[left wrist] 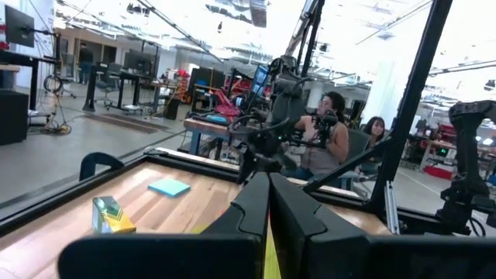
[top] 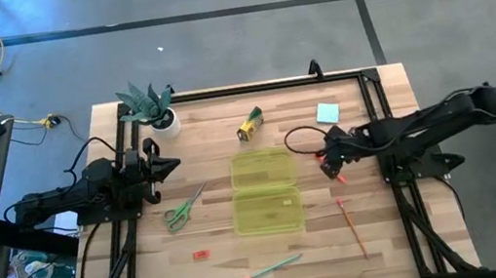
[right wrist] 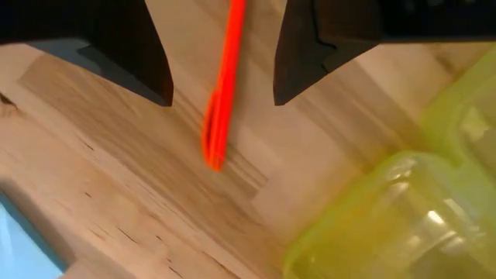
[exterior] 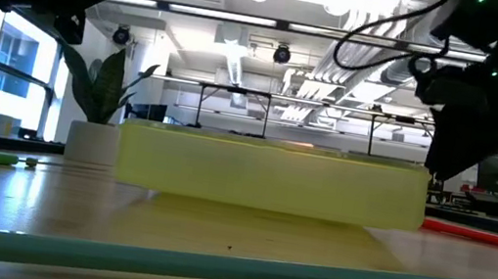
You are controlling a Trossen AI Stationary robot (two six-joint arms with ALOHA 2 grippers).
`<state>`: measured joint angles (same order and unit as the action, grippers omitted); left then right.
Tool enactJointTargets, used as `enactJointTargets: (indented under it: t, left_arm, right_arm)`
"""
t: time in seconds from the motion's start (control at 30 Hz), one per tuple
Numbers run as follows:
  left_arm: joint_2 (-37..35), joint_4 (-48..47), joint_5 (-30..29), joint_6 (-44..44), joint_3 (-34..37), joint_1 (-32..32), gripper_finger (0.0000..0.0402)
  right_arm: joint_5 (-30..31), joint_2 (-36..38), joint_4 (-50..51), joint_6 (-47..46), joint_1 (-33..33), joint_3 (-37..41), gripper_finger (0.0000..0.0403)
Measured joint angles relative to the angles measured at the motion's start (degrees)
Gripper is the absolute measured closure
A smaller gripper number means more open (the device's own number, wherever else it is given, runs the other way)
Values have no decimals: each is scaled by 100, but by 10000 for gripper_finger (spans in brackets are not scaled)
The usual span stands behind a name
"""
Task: Pack school essentials
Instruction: Put the orange pen into the yellow box
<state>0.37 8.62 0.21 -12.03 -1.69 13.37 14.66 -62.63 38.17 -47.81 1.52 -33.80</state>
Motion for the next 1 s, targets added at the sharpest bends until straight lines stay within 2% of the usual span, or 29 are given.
enactJointTargets:
  t: [0.17, 0.37, 0.77, 0.87, 1.0]
  left_arm:
    - [0, -25, 0, -1, 0, 0, 398]
    - [1, -26, 0, 5, 0, 0, 398]
    - [0, -26, 0, 10, 0, 0, 398]
    - [1, -26, 0, 11, 0, 0, 398]
    - [0, -31, 0, 13, 0, 0, 398]
  right_arm:
    - [-436, -501, -183, 164, -368, 0, 187]
    - [-758, -977, -441, 323, -495, 0, 187]
    - [-773, -1721, -695, 330, -494, -2, 188]
    - [-751, -1888, -699, 329, -492, -37, 203]
    - [-745, -2014, -681, 303, -494, -37, 247]
